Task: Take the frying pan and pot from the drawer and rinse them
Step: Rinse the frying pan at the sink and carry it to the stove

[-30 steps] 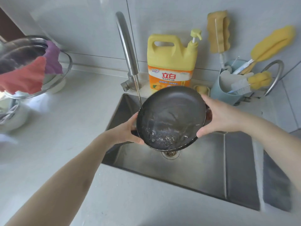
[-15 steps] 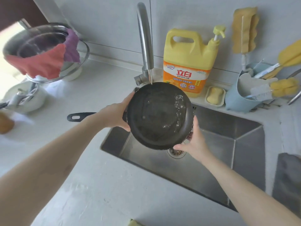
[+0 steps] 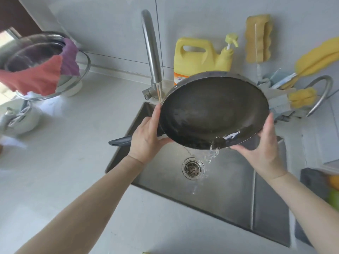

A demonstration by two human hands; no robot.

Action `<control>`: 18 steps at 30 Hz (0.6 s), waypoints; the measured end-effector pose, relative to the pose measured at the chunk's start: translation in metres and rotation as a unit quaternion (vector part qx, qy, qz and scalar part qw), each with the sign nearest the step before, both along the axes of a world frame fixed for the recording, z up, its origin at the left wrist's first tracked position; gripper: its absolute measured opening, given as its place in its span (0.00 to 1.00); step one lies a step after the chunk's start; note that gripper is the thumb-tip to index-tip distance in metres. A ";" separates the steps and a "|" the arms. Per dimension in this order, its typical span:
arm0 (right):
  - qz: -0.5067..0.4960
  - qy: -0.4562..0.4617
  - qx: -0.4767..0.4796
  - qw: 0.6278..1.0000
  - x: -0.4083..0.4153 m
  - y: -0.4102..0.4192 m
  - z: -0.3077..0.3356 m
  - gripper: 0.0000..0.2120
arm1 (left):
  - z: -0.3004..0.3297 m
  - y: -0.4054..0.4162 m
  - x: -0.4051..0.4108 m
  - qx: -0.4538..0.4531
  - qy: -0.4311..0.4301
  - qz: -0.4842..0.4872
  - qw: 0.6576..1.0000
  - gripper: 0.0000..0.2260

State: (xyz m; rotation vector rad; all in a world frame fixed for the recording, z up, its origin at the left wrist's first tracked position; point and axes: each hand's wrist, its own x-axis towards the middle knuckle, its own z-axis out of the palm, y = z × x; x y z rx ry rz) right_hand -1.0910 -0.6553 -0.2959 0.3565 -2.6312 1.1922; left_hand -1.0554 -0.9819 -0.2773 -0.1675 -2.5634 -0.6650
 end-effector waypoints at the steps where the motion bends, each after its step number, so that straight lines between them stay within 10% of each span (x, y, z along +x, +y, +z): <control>1: -0.002 0.026 -0.004 1.000 0.000 0.001 0.009 0.61 | 0.006 0.003 -0.001 -0.008 0.027 0.002 1.000 0.50; 18: 0.036 0.271 -0.022 0.962 -0.010 0.017 0.095 0.58 | 0.065 0.015 -0.005 -0.002 0.200 0.007 0.980 0.44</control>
